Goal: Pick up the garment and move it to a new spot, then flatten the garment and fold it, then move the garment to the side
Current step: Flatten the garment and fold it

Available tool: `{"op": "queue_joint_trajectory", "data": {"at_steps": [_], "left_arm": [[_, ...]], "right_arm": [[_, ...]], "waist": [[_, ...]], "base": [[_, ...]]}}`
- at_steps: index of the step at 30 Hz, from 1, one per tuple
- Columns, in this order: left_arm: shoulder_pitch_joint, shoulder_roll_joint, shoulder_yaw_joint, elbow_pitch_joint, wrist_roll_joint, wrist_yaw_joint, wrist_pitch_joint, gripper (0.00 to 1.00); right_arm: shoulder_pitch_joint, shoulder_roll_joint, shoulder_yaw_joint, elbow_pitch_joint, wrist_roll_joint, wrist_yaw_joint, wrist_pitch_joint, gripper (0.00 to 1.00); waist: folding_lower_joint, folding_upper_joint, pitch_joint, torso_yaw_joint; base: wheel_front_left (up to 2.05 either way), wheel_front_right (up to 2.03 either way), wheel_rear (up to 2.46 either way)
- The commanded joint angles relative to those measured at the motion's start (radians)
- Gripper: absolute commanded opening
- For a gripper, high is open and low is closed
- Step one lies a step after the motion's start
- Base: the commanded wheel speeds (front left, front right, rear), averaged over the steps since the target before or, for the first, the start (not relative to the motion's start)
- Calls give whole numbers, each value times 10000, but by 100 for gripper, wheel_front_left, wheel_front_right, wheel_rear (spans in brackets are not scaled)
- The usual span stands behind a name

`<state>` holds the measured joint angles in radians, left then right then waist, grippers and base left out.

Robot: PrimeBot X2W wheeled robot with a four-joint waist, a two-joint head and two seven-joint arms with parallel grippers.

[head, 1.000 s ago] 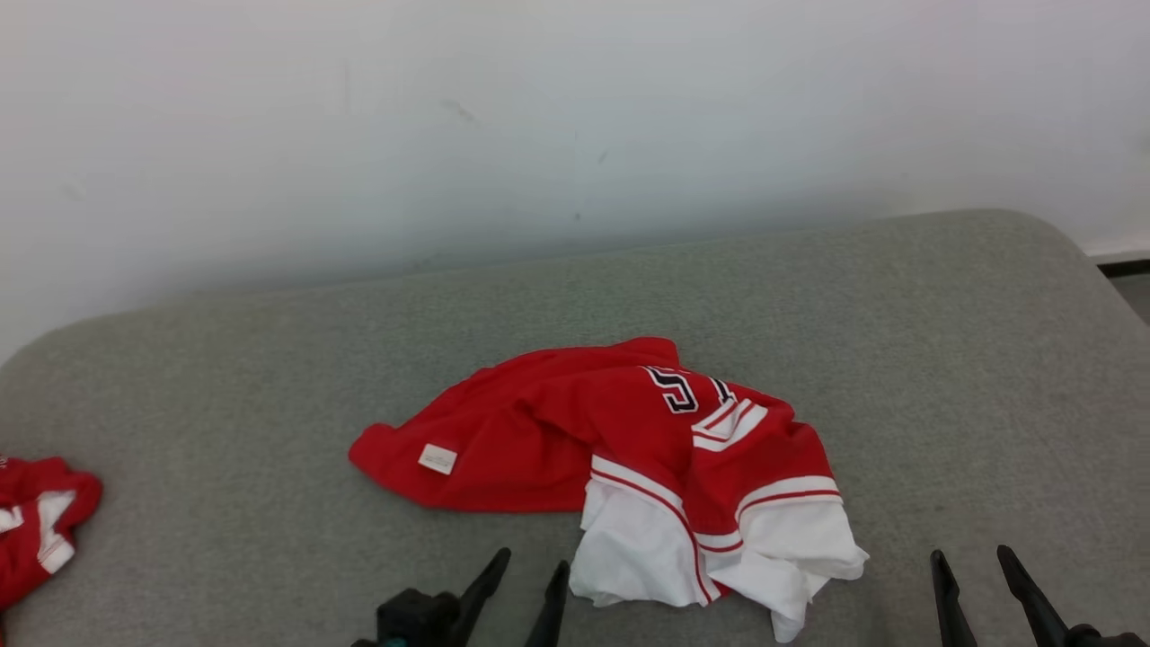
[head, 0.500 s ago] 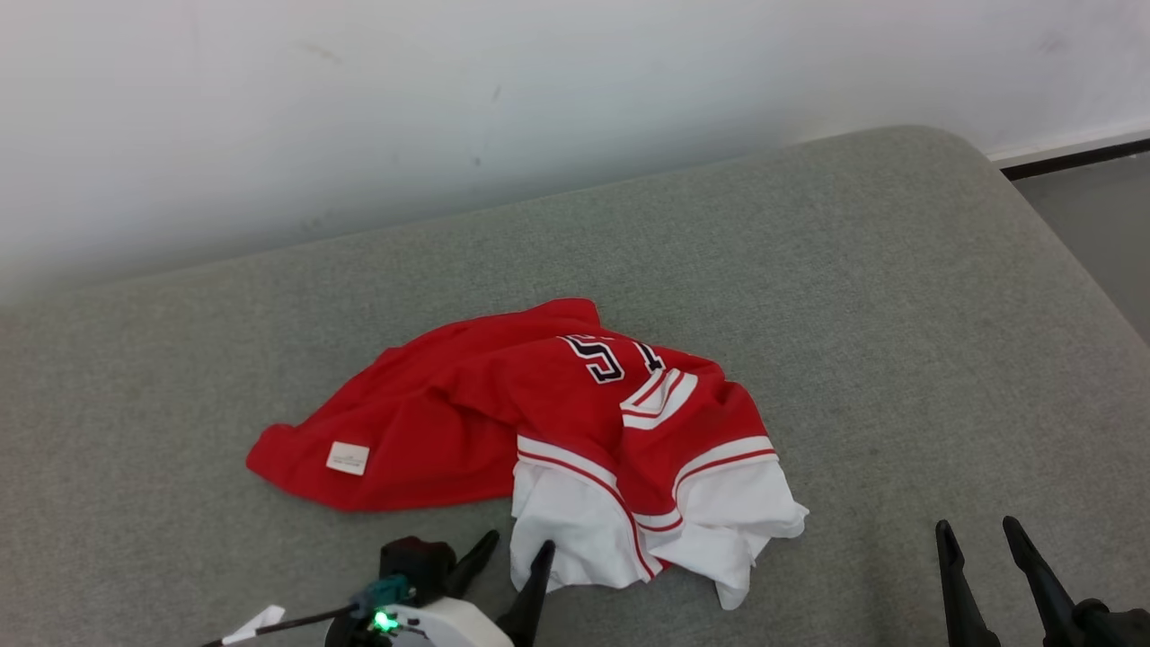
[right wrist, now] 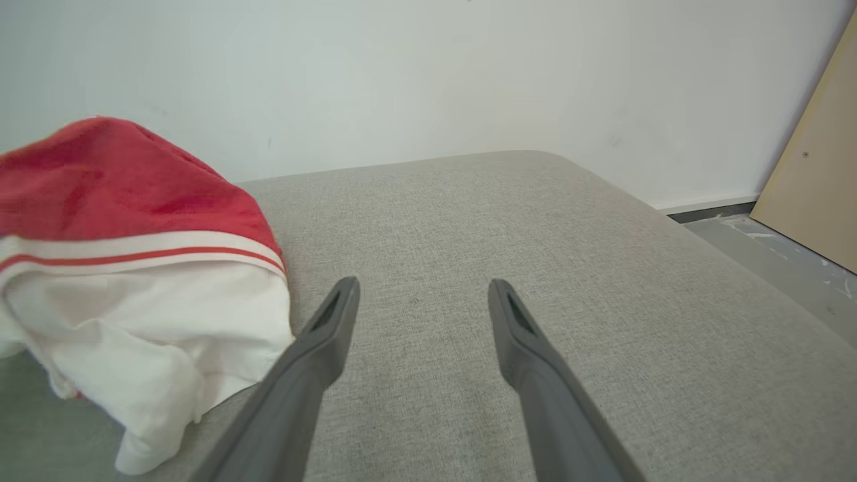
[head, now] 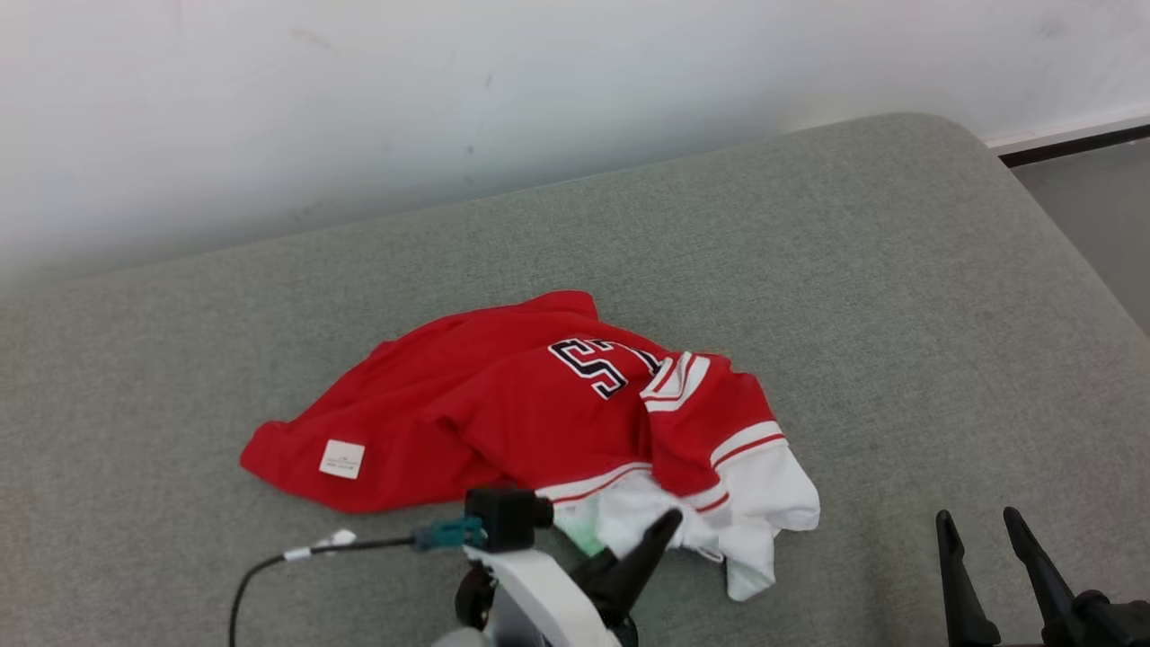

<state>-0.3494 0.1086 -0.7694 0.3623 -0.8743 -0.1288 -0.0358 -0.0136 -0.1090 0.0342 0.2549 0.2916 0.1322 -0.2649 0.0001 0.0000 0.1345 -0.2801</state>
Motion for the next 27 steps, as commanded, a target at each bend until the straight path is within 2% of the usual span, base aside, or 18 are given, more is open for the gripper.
{"op": "queue_joint_trajectory", "data": {"at_steps": [1,6,10,13,18,24,27], "left_arm": [[-316,271,-18,-546,-487,-14,22,0],[-1196,477,354,-2061,-1914,-17,-128,0],[-2159,325,921,-2183,-2313,-17,-204,0],[-3001,275,1278,-1725,-2076,107,-366,0],[-4470,211,2051,-386,-1659,641,-925,0],[-6106,465,3119,1505,-1172,1328,-1919,0],[-6662,634,3716,2098,-869,1529,-2208,0]], "right_arm": [[-54,-17,0,-7,-27,-29,9,100],[-90,23,65,32,-47,-29,9,100],[-149,24,165,107,-49,-29,9,100],[-233,40,279,150,-53,-29,9,100],[-336,27,488,178,24,-29,9,100],[-485,-1,612,198,76,-29,9,100],[-466,22,637,218,73,-29,9,100]], "waist": [[-1,0,-19,32],[-1,0,-92,76],[-1,0,-165,35],[-1,0,-173,-57],[-1,0,-83,-311],[-1,0,91,-557],[-1,0,145,-603]], "base": [[0,0,0],[0,0,0],[0,0,0],[0,0,0],[0,0,0],[0,0,0],[0,0,0]]}}
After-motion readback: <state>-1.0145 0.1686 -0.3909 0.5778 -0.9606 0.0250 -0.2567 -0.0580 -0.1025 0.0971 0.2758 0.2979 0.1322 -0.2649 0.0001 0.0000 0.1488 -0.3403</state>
